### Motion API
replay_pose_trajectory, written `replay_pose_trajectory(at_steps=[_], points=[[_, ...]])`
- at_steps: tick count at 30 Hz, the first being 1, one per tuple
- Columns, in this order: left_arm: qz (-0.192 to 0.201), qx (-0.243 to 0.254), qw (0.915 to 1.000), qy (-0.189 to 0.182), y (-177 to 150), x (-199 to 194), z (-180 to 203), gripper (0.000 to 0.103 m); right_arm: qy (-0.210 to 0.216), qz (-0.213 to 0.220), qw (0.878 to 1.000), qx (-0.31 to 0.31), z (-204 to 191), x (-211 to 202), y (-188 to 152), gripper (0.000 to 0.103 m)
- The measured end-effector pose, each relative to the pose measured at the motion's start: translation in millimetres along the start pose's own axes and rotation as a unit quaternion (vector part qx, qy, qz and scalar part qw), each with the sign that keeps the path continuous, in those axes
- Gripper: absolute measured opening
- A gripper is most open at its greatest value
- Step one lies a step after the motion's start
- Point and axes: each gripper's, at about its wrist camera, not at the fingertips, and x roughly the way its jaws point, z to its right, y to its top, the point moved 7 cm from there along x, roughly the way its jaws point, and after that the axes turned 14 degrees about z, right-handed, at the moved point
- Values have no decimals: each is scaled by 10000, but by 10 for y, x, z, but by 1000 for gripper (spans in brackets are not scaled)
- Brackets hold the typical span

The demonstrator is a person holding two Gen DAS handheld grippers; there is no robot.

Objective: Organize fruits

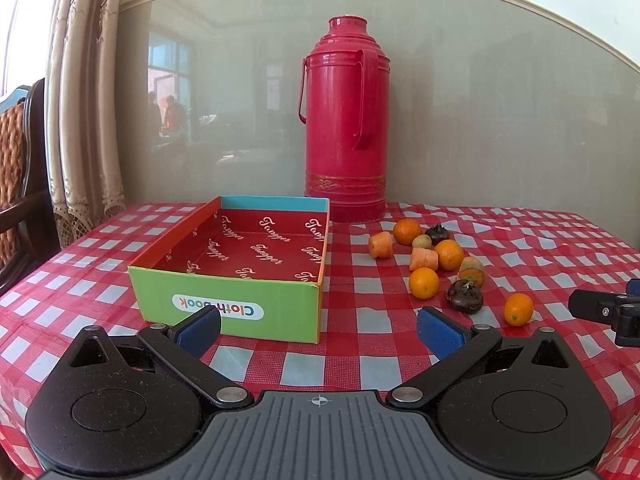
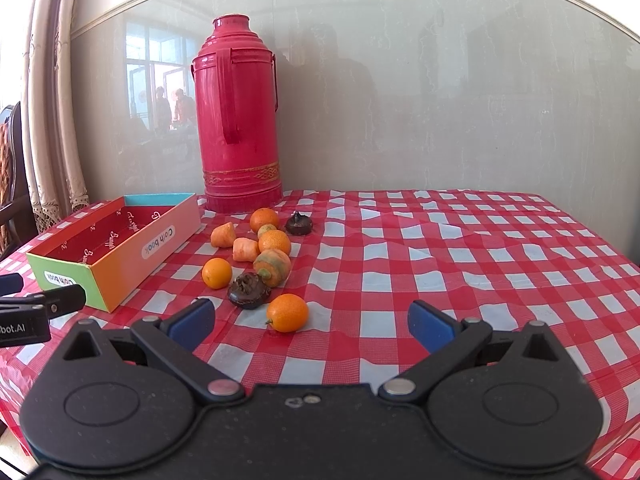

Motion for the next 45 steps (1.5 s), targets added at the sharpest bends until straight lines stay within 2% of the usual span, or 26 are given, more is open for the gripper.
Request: replay_pose_trajectory(at_steps=[26,31,34,36,39,43,44,45], points=[[4,-4,10000,19,9,-6,-18,103,-10,1,10000,31,12,-4,6,97],[-64,-158,9998,44,6,3,-41,103,-48,63,10000,39,34,-19,22,97],[-130,-363,9992,-138,-4,20,5,103,-160,163,9997,37,81,-40,46,97],[-171,-210,9995,-182,-27,45,110,103,-281,230,9993,16,132,-51,69,97],[-133,91,9988,-469,-42,79,370,103,-492,224,9985,106,275,-35,104,97],[-145,120,9963,-833,-47,165,741,103,-824,202,9962,171,506,37,157,97],[-161,142,9957,-905,-58,200,838,100,-885,203,9957,204,568,45,160,97],[-199,135,9949,-980,-64,228,933,84,-943,198,9950,260,634,64,165,97]])
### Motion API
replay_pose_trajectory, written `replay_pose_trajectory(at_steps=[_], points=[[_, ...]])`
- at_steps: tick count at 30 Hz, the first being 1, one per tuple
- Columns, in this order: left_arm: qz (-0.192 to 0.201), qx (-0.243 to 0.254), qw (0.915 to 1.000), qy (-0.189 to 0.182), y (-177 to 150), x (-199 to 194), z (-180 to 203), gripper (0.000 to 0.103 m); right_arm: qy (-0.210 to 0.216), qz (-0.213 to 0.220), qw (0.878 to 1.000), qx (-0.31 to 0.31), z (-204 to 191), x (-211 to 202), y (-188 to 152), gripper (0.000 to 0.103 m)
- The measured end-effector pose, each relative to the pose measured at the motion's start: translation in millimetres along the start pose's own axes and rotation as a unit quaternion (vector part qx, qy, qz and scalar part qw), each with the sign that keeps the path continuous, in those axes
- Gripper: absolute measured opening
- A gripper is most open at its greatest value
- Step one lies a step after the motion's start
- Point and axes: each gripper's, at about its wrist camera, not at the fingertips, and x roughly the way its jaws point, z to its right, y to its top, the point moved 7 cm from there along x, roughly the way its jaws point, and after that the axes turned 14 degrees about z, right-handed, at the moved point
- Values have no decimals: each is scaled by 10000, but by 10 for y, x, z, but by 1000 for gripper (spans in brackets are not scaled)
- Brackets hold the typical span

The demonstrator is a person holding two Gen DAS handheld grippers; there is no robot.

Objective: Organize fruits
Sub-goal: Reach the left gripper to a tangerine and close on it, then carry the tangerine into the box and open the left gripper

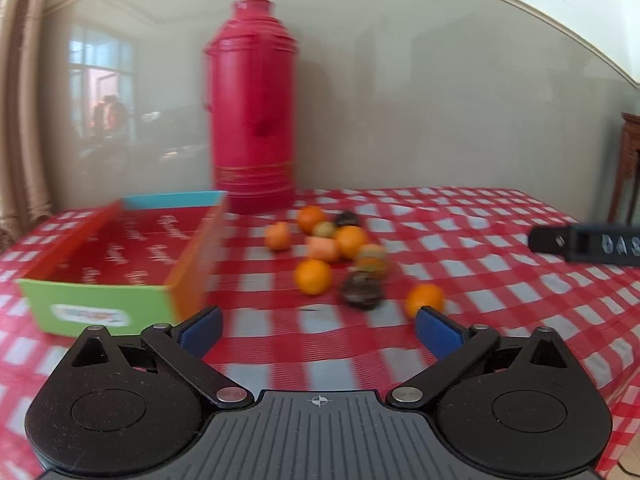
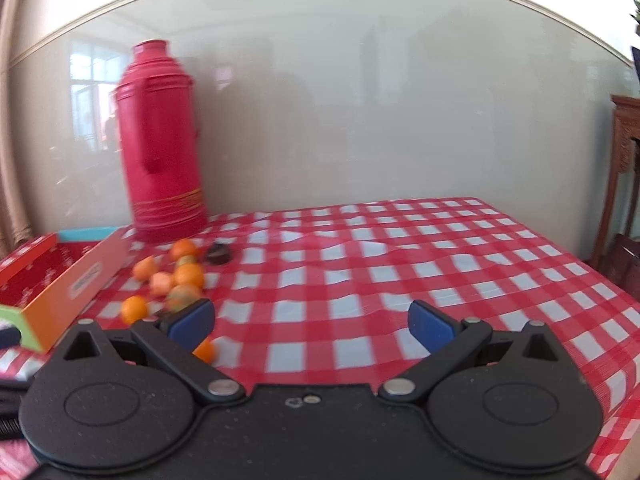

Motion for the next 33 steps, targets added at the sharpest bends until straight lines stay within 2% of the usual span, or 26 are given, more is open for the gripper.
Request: replay_pose_trajectory(at_steps=[2,8,10,11,16,17,22,27,30,33], points=[[-141,-83,9996,-212,-30,119,172,68,-103,-15,9999,108,117,56,-7,97],[-196,196,9983,-517,-77,382,626,61,-271,-175,9991,262,350,109,-168,97],[-307,199,9977,-578,-111,479,721,55,-283,-177,9990,287,394,117,-178,97],[-378,182,9975,-575,-137,530,739,51,-296,-158,9991,272,409,122,-177,97],[-598,30,9968,-530,-208,698,767,50,-375,-153,9989,232,481,139,-190,97],[-609,-6,9968,-519,-213,716,767,32,-382,-163,9989,225,495,142,-195,97],[-578,11,9967,-570,-203,709,744,33,-474,-204,9985,166,528,175,-213,97],[-281,159,9983,-494,-73,568,582,33,-529,-316,9975,334,470,327,-229,97],[-26,145,9996,-231,68,479,292,33,-366,-361,9982,310,270,361,-247,97],[287,74,9993,215,233,383,-137,33,-133,-345,9993,113,-8,367,-248,97]])
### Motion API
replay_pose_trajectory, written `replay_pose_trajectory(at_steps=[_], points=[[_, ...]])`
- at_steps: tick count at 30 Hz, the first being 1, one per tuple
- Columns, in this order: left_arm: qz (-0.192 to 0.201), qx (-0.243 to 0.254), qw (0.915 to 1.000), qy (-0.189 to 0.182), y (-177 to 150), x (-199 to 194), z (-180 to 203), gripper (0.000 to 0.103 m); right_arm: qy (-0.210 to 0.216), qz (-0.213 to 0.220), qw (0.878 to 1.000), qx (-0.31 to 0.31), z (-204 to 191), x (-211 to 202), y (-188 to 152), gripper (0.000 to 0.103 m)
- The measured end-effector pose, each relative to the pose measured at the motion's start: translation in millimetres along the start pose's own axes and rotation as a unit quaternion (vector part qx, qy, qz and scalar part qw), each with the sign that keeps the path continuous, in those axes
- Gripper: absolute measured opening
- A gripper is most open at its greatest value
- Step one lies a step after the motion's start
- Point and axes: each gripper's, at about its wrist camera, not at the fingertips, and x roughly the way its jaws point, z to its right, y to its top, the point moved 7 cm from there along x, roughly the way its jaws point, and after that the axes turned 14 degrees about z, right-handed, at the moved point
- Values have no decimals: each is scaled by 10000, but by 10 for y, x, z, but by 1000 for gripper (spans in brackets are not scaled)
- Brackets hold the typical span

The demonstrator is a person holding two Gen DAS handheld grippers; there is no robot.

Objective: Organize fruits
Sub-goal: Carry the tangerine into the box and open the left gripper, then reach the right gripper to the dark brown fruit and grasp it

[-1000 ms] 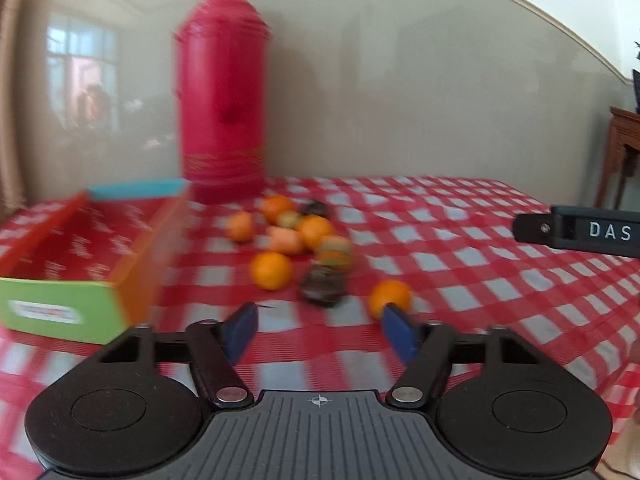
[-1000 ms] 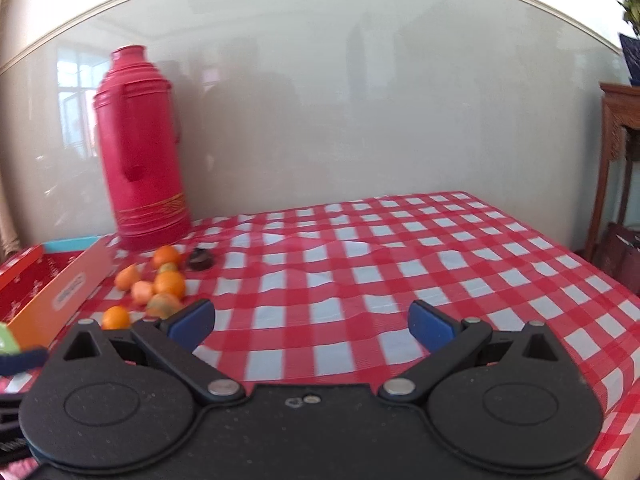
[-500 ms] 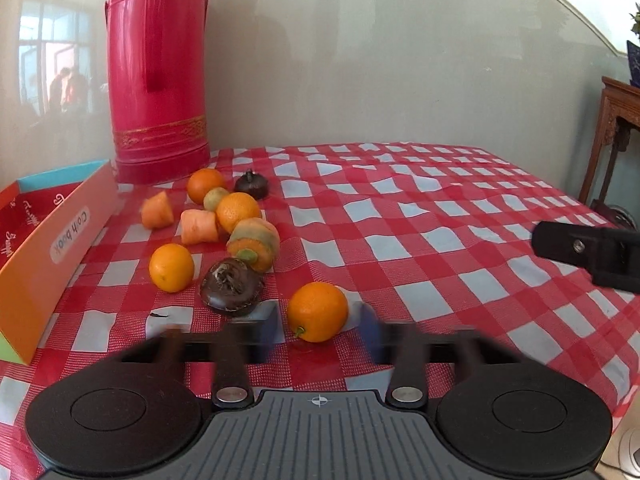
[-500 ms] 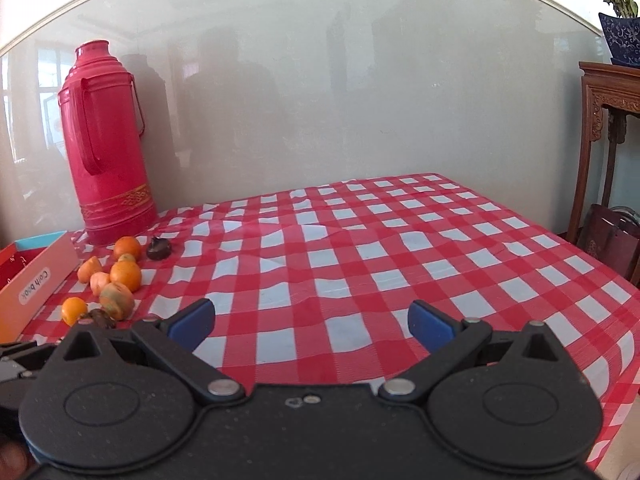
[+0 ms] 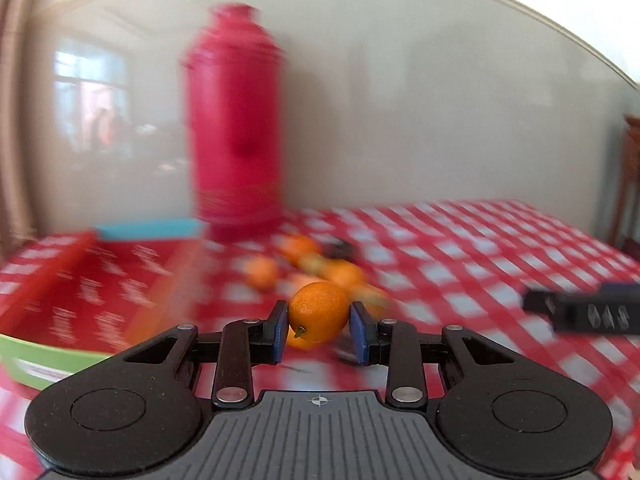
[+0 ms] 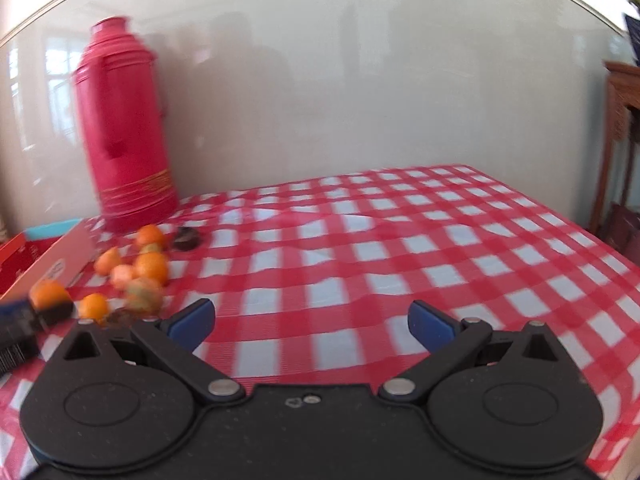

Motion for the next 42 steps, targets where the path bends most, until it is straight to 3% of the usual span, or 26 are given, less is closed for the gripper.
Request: replay_pose_trajectory(at_steps=[4,10,11,14,17,25,30,35,42], points=[[269,-27,9973,686,120,-56,-642,33,246,-25,9996,-129,-311,30,-22,97],[79,-286,9920,1228,2,-76,-1347,33,773,-64,9970,-63,-731,65,-38,97],[111,-290,9914,1270,1,-98,-1401,38,840,-77,9964,-59,-789,71,-45,97],[251,-295,9891,1422,-2,-181,-1504,78,907,-134,9956,-197,-950,94,-77,97],[359,-284,9876,1504,13,-268,-1586,84,989,-79,9943,-401,-1053,74,-88,97],[223,-303,9849,1691,-69,-420,-1797,87,1079,-236,9927,-492,-1124,131,-131,96],[95,-273,9822,1854,-132,-477,-1935,93,1087,-335,9916,-614,-1231,187,-159,89],[-21,-289,9800,1967,-191,-515,-2068,94,1108,-461,9894,-820,-1354,235,-212,72],[-110,-266,9781,2063,-243,-563,-2211,94,1024,-551,9907,-706,-1399,321,-228,63]])
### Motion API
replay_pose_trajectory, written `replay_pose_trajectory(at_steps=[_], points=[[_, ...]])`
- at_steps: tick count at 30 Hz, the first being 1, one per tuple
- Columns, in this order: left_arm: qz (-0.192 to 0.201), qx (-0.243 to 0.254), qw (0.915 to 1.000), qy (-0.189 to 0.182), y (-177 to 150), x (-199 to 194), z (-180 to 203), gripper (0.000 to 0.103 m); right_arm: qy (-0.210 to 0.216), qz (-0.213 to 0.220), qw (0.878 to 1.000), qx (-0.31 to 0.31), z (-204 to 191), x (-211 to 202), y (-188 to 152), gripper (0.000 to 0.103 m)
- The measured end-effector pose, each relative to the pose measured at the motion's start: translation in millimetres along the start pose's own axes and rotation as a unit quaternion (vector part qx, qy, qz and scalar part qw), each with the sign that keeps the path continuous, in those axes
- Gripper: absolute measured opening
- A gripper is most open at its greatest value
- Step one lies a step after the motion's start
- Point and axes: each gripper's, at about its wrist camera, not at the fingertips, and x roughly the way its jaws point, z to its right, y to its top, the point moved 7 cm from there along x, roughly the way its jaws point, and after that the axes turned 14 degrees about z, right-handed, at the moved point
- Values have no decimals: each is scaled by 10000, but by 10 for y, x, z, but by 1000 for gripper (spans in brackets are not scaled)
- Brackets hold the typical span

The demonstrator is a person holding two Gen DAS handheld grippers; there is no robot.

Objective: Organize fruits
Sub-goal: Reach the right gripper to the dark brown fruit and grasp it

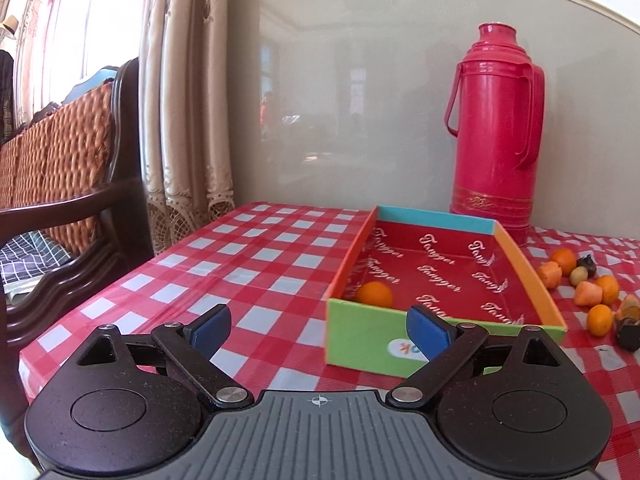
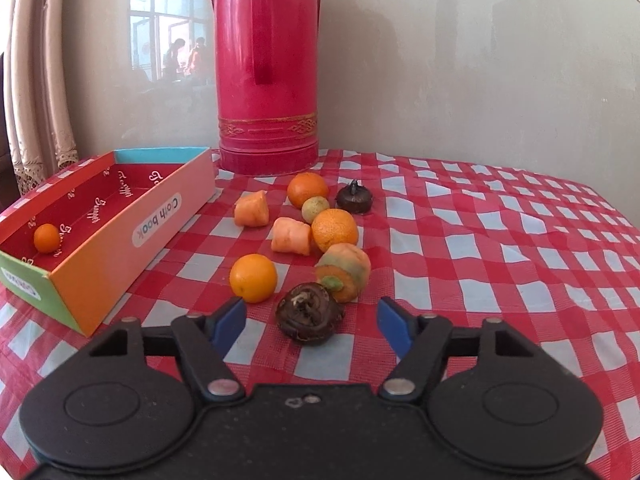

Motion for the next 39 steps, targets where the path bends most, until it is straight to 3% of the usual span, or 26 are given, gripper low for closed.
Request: replay_pose_trajectory(at_steps=[17,26,35,39], points=[[-106,13,9998,164,-58,17,-235,94,-119,-313,9994,10,-67,200,-64,34],[-93,75,9997,194,-68,-6,-298,94,83,544,9984,132,-251,-9,203,34],[-138,127,9992,349,-105,-11,-450,94,865,1485,9851,114,-840,-216,450,34],[-147,159,9990,398,-109,-23,-510,94,1208,1696,9781,-18,-1136,-256,485,34]])
